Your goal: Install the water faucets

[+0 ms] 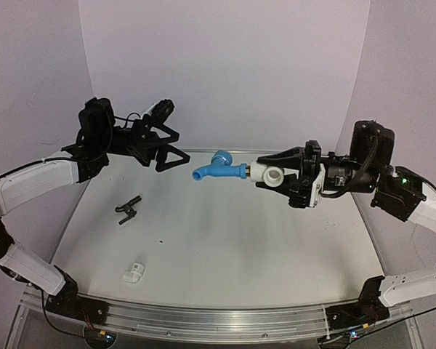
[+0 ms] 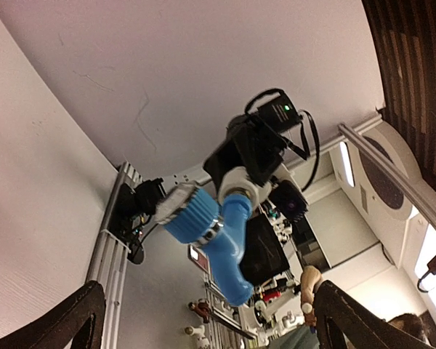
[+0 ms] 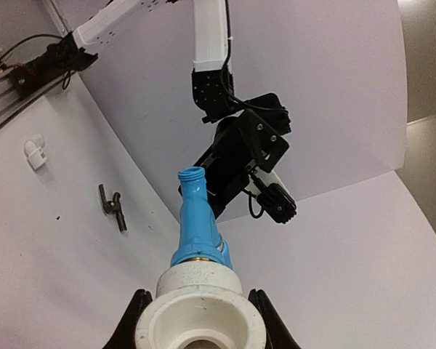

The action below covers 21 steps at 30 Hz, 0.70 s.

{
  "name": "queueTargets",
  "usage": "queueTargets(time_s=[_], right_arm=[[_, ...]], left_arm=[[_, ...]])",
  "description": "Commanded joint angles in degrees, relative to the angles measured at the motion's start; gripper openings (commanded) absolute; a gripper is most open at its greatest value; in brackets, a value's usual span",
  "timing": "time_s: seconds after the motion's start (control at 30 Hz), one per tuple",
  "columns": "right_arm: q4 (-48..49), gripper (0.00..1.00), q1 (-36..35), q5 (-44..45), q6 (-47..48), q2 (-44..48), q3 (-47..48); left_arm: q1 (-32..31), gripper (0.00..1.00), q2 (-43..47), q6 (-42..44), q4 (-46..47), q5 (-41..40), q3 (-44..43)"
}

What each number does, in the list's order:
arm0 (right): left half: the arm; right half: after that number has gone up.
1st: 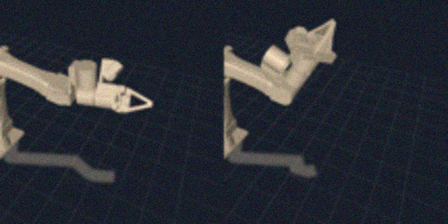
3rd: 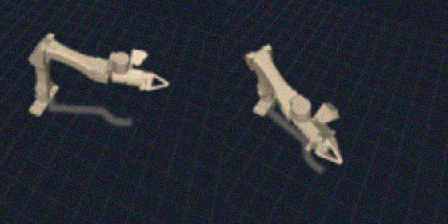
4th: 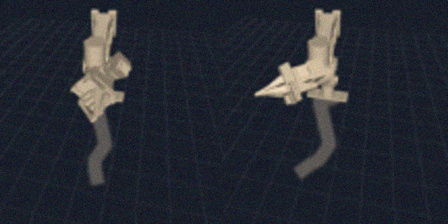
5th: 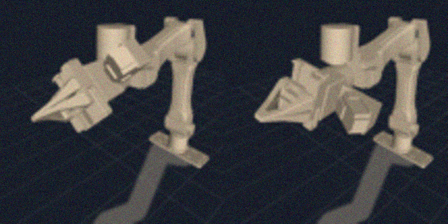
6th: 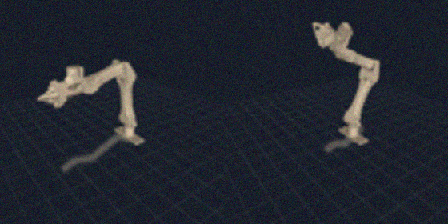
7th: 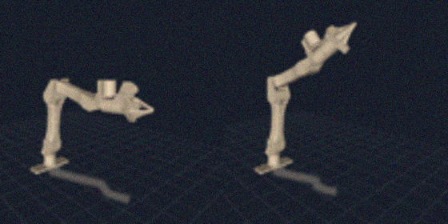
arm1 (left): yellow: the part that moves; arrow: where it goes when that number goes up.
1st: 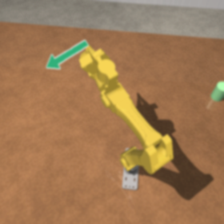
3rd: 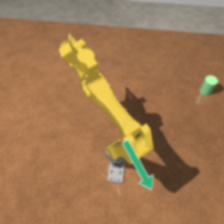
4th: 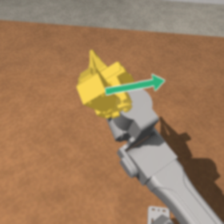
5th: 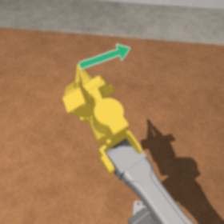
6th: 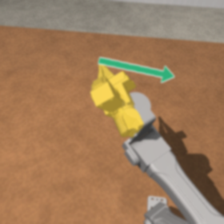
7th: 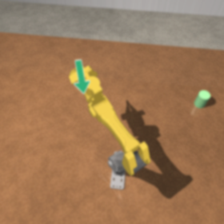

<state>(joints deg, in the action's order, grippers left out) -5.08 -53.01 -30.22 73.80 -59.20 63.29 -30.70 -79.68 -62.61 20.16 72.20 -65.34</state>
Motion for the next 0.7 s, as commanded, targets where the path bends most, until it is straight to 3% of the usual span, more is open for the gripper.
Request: queueTargets(time_s=[0.0, 0.33, 0.67], right_arm=[[4.18, 0.00, 0.05, -1.66, 14.22, -0.47, -0.44], [8.86, 0.00, -1.44, -2.18, 17.61, -1.45, -2.96], [12.07, 0.00, -1.69, -1.68, 7.94, -2.76, -2.08]], left_arm=[[-3.59, 1.00, -0.43, -3.46, 6.67, 5.08, -1.07], [-7.91, 0.99, -4.17, 4.40, -4.19, 3.44, -4.80], [-11.11, 0.64, -4.83, 9.81, -7.46, 5.02, -7.98]])
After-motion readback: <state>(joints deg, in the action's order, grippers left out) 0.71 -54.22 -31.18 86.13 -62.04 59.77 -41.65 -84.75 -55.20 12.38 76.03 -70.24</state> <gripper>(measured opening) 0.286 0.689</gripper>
